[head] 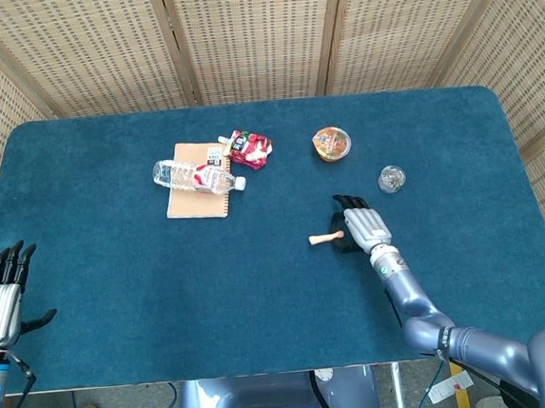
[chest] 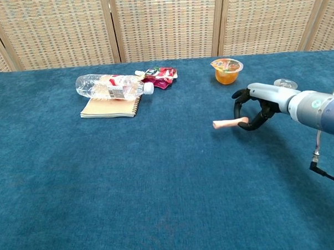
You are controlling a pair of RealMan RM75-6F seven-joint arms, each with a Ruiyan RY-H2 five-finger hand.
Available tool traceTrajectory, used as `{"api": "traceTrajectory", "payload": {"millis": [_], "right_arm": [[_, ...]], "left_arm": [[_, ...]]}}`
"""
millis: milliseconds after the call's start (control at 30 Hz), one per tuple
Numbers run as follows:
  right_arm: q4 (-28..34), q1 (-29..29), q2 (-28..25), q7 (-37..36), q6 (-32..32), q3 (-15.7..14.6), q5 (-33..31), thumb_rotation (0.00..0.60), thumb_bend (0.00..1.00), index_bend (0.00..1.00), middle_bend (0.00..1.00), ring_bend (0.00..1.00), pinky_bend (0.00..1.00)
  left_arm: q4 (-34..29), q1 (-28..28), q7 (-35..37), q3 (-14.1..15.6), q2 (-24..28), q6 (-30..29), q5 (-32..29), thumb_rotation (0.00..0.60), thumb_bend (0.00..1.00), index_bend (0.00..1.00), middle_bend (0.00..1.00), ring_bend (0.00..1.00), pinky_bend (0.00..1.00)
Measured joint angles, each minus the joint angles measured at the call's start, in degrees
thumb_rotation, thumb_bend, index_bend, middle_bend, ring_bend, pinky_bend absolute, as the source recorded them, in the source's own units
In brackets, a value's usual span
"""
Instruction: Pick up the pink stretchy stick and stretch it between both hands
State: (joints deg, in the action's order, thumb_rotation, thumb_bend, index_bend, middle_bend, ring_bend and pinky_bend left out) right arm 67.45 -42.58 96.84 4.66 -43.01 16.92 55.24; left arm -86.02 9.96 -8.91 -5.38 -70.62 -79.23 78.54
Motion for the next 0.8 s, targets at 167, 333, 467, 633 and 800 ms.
{"api": "traceTrajectory", "payload": {"millis": [167, 333, 467, 633, 800], "right_arm": [[7.10, -1.87, -2.47, -0.78, 1.92, 3.18, -4.33, 0.600, 0.58, 0.63, 0.16, 0.00, 0.00], [12.02, -5.81, -3.89, 0.50, 3.10, 6.01, -13.30, 0.600, 0.59, 0.63, 0.16, 0.00, 0.00], [14.52, -10.16, -3.78, 2.21, 2.81, 7.68, -20.22, 0.600, 0.59, 0.63, 0.16, 0.00, 0.00], [14.93, -15.50, -1.61, 4.17, 1.14, 9.06, -28.24, 0.600, 0.59, 0.63, 0.16, 0.00, 0.00], [13.32, -20.03, 2.04, 5.29, -0.79, 10.07, -34.49, 0.600, 0.59, 0.63, 0.16, 0.00, 0.00]], "left_arm": [[1.25, 2.88, -0.10, -0.68, 1.07, 0.95, 3.31, 0.600, 0.00, 0.00, 0.00, 0.00, 0.00], [2.10, 5.59, 0.39, -1.38, 1.98, 2.18, 5.70, 0.600, 0.00, 0.00, 0.00, 0.00, 0.00], [2.53, 8.50, 1.17, -2.03, 2.47, 3.28, 8.32, 0.600, 0.00, 0.00, 0.00, 0.00, 0.00], [3.56, 11.97, 2.45, -2.64, 2.25, 3.93, 12.00, 0.600, 0.00, 0.00, 0.00, 0.00, 0.00], [4.45, 15.24, 3.12, -2.76, 0.84, 4.61, 15.18, 0.600, 0.00, 0.01, 0.00, 0.00, 0.00]]}}
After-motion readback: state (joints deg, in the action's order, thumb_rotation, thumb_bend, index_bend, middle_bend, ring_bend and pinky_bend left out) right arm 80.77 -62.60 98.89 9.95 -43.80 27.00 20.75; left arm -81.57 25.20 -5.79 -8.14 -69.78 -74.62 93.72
